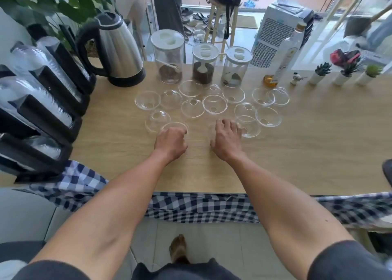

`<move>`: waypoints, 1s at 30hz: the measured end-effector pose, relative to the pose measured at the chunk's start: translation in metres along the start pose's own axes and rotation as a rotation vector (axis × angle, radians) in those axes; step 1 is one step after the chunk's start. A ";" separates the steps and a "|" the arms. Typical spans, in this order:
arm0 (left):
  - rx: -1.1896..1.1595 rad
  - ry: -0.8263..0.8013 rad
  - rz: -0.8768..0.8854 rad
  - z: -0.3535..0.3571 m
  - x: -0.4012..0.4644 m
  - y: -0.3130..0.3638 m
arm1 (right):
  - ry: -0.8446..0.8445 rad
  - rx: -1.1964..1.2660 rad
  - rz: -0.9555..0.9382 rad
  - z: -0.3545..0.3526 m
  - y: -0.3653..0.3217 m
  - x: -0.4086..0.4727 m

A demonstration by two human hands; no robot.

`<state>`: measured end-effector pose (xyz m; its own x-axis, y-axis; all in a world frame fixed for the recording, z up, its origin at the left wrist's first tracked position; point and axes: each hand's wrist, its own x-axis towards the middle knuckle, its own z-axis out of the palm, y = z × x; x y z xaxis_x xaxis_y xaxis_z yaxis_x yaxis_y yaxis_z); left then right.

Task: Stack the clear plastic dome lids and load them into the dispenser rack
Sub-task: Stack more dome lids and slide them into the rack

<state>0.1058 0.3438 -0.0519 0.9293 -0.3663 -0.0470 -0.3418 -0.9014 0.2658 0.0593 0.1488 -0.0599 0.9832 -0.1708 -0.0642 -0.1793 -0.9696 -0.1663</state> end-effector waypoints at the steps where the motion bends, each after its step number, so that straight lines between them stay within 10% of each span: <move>1: -0.012 0.006 0.003 -0.002 0.001 0.001 | -0.008 0.016 0.004 0.001 -0.002 -0.001; 30: -1.196 0.496 -0.681 -0.095 0.029 -0.102 | 0.021 0.402 -0.255 -0.008 -0.141 0.046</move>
<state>0.1809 0.4467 0.0116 0.8966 0.3816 -0.2246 0.2620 -0.0485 0.9638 0.1302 0.2764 -0.0317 0.9973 0.0564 0.0471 0.0730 -0.8371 -0.5422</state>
